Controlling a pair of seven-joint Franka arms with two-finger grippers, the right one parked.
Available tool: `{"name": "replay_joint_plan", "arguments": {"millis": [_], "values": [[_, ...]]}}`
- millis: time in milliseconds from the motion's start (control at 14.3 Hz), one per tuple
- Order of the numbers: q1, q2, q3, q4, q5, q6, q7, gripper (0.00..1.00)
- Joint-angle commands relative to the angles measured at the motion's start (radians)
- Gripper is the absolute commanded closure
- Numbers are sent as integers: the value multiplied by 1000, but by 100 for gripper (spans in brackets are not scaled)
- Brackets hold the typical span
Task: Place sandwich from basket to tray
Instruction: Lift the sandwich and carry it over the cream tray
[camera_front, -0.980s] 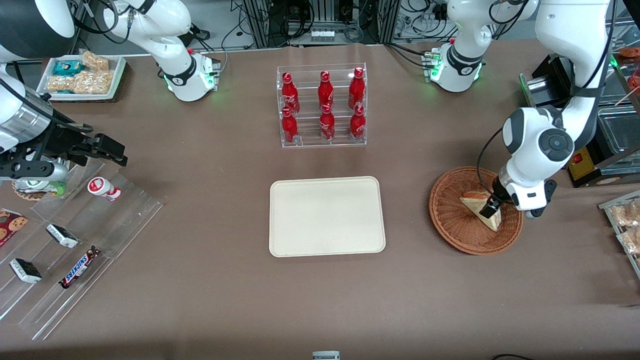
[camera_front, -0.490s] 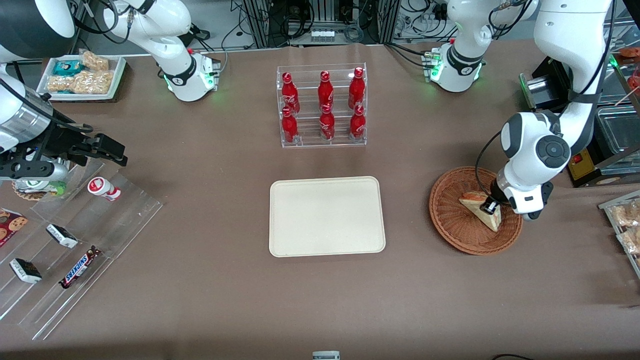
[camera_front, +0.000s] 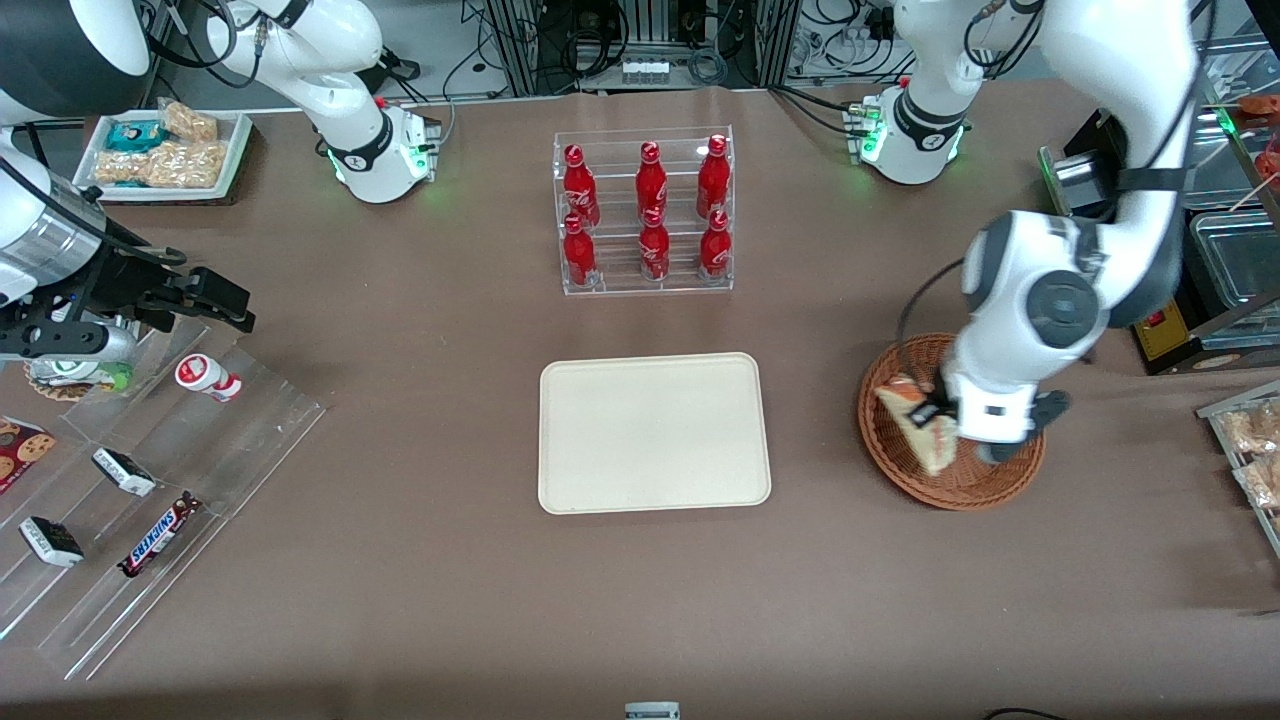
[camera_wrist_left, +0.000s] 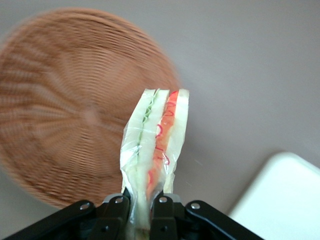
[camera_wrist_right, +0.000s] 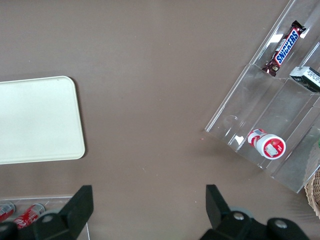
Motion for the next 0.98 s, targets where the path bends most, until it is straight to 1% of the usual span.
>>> {"name": "replay_joint_plan", "arguments": {"millis": [0,70,280,420,560,700,770,840,910], "values": [[-132,138,-10,151,-3,18,54,91],[-176,192,-10,209,-2,21,51,87],[-319,342,-6,384,1,24,37,87],[-379,413,-2,455,3,68,17,88],[-442,459,4,490,15,110,-41,88],[-496,488,19,501,110,120,-142,88],[-502,497,19,501,157,122,-180,87],[-504,501,18,497,178,122,-190,87],[-504,504,18,494,178,131,-190,85]]}}
